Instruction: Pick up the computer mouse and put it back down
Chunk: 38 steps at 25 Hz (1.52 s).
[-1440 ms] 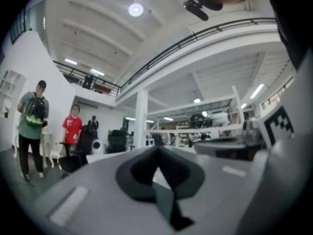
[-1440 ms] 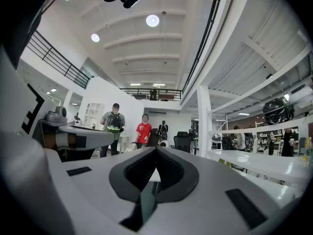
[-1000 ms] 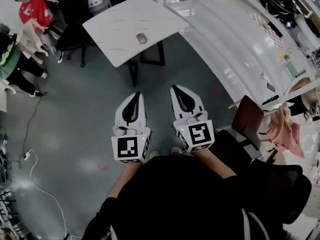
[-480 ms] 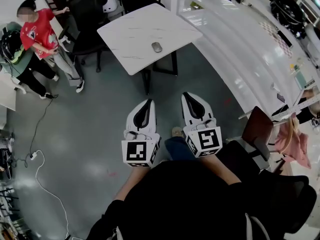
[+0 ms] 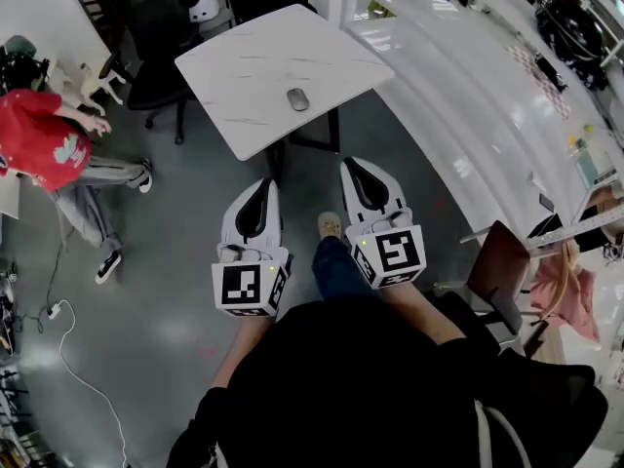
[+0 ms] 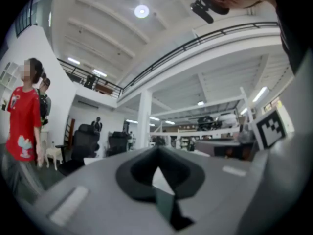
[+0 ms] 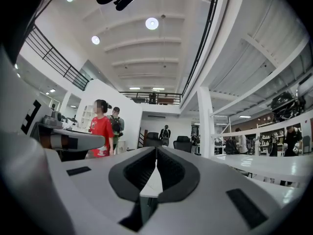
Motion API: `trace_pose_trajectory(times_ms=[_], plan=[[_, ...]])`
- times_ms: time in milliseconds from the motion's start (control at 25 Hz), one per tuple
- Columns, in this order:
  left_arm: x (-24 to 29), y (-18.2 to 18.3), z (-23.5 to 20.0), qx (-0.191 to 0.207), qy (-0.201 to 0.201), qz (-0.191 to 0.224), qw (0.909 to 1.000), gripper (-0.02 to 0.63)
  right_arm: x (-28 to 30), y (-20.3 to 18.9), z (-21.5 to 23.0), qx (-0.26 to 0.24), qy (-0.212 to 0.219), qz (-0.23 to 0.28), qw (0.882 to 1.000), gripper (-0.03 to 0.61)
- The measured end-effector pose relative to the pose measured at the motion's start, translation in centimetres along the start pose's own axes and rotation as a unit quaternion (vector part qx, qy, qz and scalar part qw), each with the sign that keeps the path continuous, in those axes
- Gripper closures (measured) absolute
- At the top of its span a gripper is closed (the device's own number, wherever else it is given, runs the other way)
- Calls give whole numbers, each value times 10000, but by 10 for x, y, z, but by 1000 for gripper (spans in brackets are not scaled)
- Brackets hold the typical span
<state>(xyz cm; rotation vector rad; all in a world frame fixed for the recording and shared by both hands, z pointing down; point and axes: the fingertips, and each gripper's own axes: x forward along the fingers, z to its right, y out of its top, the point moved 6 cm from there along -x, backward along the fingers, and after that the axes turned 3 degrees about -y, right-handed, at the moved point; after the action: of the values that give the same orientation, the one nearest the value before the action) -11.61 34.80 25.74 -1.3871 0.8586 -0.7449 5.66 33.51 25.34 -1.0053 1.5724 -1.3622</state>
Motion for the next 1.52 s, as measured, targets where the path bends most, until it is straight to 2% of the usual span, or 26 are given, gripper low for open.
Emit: trace_pose_trajectory(times_ms=[200, 520, 760, 920, 1080, 1400, 1520], plan=[[88, -16, -38, 7, 156, 72, 9999, 608, 89, -20, 47, 22, 149, -31, 9999, 558], [222, -18, -97, 30, 490, 43, 9988, 609, 226, -46, 100, -291, 783, -396, 9957, 557], [287, -39, -130, -8, 779, 3, 9970, 608, 294, -83, 133, -108, 1125, -750, 9908, 555], [309, -58, -141, -45, 957, -242, 9951, 607, 319, -106, 144, 5, 1377, -957, 9858, 551], [319, -67, -145, -109, 1034, -412, 9937, 607, 330, -120, 144, 129, 1563, -1082, 9817, 501], [327, -74, -157, -232, 1005, -498, 9934, 608, 342, -142, 142, 358, 1529, -1574, 9750, 425], [330, -79, -164, -266, 949, -687, 9928, 607, 350, -146, 139, 401, 1440, -1660, 9747, 413]])
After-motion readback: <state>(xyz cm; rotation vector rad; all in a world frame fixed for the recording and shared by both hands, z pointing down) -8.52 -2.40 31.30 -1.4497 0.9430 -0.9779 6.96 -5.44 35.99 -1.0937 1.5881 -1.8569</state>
